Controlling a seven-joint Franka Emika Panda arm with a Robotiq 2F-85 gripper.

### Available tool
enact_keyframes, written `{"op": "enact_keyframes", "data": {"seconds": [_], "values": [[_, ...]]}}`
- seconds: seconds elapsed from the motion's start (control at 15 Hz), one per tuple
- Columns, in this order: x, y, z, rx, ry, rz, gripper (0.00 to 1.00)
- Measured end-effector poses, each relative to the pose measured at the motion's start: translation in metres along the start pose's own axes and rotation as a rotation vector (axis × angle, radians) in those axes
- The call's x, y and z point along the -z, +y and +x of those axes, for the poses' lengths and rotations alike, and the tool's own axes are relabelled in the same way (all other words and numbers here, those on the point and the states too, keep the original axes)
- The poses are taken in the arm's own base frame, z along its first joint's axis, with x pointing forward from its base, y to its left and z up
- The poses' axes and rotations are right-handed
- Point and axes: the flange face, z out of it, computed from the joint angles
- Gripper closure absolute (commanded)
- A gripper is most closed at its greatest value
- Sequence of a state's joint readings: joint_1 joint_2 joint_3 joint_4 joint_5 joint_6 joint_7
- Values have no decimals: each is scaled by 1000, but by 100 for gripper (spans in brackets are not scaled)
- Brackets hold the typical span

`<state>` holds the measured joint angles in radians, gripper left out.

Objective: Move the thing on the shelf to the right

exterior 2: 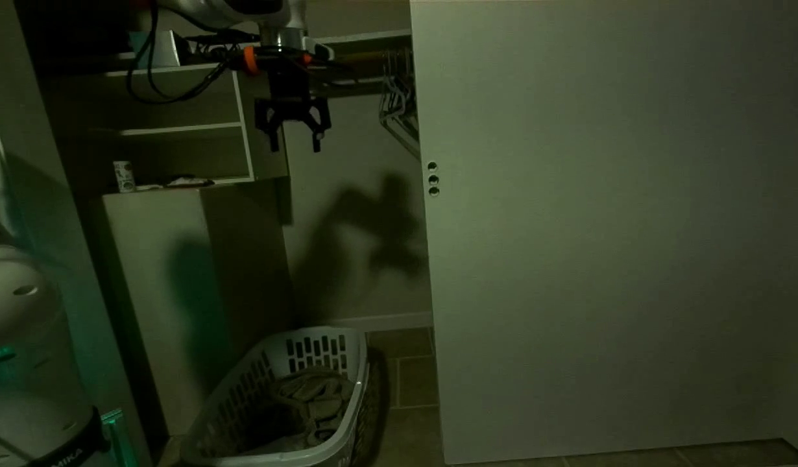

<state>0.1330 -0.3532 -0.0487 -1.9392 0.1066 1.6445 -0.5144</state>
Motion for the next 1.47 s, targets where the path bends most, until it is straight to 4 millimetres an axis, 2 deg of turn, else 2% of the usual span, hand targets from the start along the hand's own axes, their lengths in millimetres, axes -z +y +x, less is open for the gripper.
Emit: {"op": "enact_keyframes", "data": {"seconds": [0.33, 0.47, 0.53, 0.67, 1.07, 1.2, 1.47], "values": [[-20, -148, 8, 277, -57, 81, 0], [-32, -193, 8, 391, -69, 87, 0], [-37, -209, 8, 430, -75, 84, 0], [-42, -218, 8, 459, -82, 82, 0], [-42, -215, 10, 482, -71, 83, 0], [-44, -235, 22, 574, -17, 71, 0], [-57, -301, 56, 751, 127, 29, 0]]}}
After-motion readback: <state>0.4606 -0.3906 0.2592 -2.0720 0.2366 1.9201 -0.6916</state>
